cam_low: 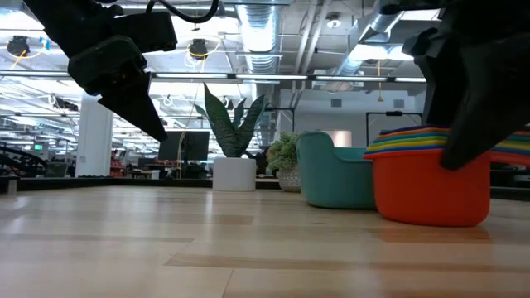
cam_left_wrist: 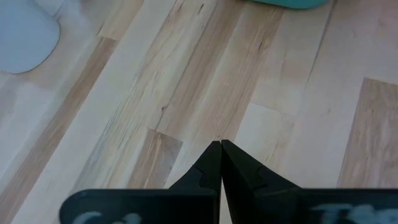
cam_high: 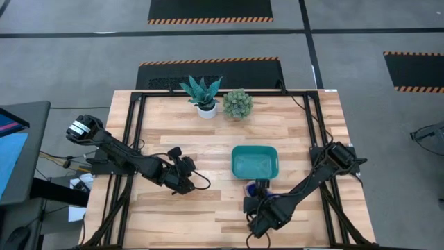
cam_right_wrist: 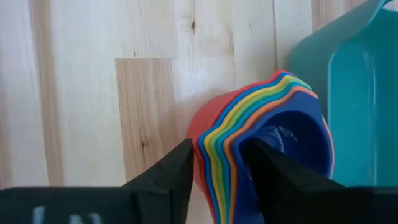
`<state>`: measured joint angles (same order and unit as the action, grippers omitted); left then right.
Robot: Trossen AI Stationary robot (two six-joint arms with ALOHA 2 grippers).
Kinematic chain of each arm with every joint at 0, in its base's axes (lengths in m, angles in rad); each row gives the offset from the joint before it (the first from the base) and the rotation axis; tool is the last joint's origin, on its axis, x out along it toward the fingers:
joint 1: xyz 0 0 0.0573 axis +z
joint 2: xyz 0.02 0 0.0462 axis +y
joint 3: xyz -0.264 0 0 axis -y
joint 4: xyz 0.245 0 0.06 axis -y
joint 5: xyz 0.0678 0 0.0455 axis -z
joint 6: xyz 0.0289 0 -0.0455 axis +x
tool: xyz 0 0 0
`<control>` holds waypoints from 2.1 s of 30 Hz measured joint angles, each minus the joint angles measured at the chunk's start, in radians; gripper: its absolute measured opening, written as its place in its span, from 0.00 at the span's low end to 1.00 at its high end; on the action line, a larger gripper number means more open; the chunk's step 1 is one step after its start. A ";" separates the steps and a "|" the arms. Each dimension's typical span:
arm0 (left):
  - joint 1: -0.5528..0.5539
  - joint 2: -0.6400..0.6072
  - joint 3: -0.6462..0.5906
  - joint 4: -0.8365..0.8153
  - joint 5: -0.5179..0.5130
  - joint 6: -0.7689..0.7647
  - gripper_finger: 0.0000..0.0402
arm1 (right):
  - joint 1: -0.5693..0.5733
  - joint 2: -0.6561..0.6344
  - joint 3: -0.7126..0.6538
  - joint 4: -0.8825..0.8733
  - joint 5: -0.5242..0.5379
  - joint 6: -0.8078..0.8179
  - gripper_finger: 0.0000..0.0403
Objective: Nest measuring cups in basket
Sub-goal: Put the nested measuring cups into the green bin
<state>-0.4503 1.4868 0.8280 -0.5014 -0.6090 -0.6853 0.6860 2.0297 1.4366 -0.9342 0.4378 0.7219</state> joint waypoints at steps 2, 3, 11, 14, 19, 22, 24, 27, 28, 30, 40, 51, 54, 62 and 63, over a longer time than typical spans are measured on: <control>0.000 0.000 0.000 0.000 0.000 0.000 0.00 | 0.002 0.001 0.000 -0.001 -0.004 0.008 0.37; 0.000 0.000 0.000 0.000 0.000 0.000 0.00 | 0.002 0.001 0.000 0.000 -0.006 0.009 0.36; -0.001 0.000 0.000 0.000 0.001 0.000 0.00 | 0.002 0.000 0.000 0.005 -0.008 0.011 0.28; -0.002 0.000 0.000 0.000 0.001 0.000 0.00 | 0.002 0.000 -0.001 0.005 -0.008 0.011 0.27; -0.002 0.000 0.000 -0.001 0.001 -0.001 0.00 | 0.002 0.000 -0.001 0.005 -0.007 0.011 0.27; -0.002 0.000 0.000 -0.001 0.001 -0.001 0.00 | 0.002 0.000 -0.001 0.004 -0.007 0.012 0.27; -0.002 0.000 0.000 -0.001 0.000 -0.001 0.00 | 0.002 0.000 -0.001 0.004 -0.005 0.012 0.27; -0.002 0.000 0.000 -0.001 0.000 -0.001 0.00 | 0.007 0.002 0.017 -0.015 0.001 0.014 0.27; -0.002 0.000 0.000 -0.001 0.000 -0.001 0.00 | 0.010 0.003 0.025 -0.022 0.003 0.015 0.27; -0.002 0.000 0.000 -0.001 0.000 0.000 0.00 | 0.014 0.004 0.038 -0.035 0.003 0.015 0.27; -0.002 0.000 0.000 -0.001 0.000 0.008 0.00 | 0.032 0.005 0.051 -0.057 0.001 0.025 0.27; -0.002 0.000 0.000 -0.001 0.000 0.008 0.00 | 0.044 0.010 0.118 -0.153 -0.010 0.034 0.27; -0.002 0.000 0.000 -0.001 0.000 0.008 0.00 | 0.051 0.010 0.122 -0.175 -0.001 0.034 0.27; -0.002 0.000 0.000 -0.001 0.000 0.008 0.00 | 0.052 0.007 0.123 -0.190 0.031 0.033 0.27; -0.002 0.000 0.000 -0.001 0.000 0.007 0.00 | 0.052 0.007 0.123 -0.192 0.031 0.033 0.27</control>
<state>-0.4526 1.4872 0.8280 -0.5022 -0.6090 -0.6781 0.7383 2.0369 1.5593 -1.1263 0.4686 0.7551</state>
